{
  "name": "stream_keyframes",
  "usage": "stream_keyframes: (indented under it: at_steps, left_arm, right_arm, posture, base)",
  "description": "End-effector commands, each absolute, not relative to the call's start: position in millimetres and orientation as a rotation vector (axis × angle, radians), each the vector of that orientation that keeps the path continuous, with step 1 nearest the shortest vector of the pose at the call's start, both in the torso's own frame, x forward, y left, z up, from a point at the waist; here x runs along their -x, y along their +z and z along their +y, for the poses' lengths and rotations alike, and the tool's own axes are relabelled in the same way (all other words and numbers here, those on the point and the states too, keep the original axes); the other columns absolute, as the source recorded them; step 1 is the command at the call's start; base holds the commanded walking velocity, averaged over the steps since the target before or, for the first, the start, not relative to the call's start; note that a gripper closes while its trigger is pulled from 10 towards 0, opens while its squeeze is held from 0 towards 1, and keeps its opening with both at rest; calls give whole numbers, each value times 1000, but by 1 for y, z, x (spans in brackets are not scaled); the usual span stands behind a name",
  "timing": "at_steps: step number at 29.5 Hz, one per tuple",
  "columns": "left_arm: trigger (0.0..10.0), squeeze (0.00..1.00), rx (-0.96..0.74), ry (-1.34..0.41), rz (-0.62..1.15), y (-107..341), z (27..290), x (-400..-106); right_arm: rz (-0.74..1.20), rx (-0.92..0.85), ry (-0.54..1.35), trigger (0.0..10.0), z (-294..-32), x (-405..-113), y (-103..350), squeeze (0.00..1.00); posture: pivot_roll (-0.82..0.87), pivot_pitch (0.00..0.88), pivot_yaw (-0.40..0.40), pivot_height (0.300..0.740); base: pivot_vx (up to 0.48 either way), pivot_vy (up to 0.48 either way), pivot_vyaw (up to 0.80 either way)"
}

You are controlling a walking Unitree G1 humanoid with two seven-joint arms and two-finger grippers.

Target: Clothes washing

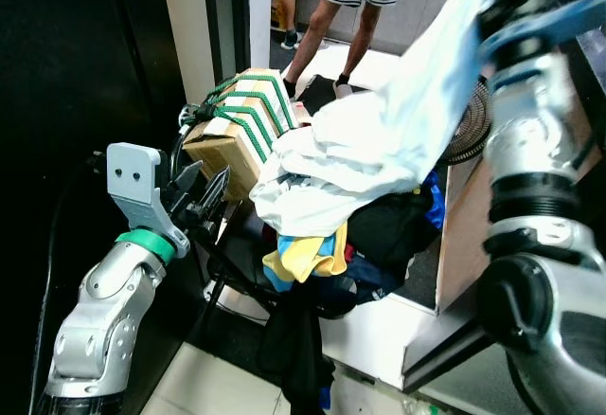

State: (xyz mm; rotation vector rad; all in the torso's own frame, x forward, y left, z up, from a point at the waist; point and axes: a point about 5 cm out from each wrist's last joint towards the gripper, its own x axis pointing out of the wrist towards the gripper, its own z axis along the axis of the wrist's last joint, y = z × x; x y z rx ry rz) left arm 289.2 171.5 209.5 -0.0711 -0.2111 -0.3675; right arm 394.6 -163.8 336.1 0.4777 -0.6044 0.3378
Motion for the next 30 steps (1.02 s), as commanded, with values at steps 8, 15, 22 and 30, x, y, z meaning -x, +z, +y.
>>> stream_keyframes:
  at_steps: [8,15,22,30]
  left_arm:
    - [10000,0,56,-345,-177,204,166,-289]
    - [10000,0,63,-346,-200,206,163,-291]
    - [10000,0,66,-350,-208,206,160,-292]
    - [10000,0,61,-356,-204,204,159,-290]
  right_arm:
    - [-427,-496,353,10000,-140,-381,266,0]
    - [-354,-458,339,10000,-143,-367,242,0]
    - [-323,-467,330,10000,-142,-359,229,0]
    - [-303,-502,309,10000,-151,-356,221,0]
  posture:
    - [92,0,-7,740]
    - [69,0,-20,740]
    - [66,0,-26,740]
    - [68,0,-29,740]
  base:
    - [0,0,-200]
    - [0,0,-800]
    - [0,0,-800]
    - [0,0,-800]
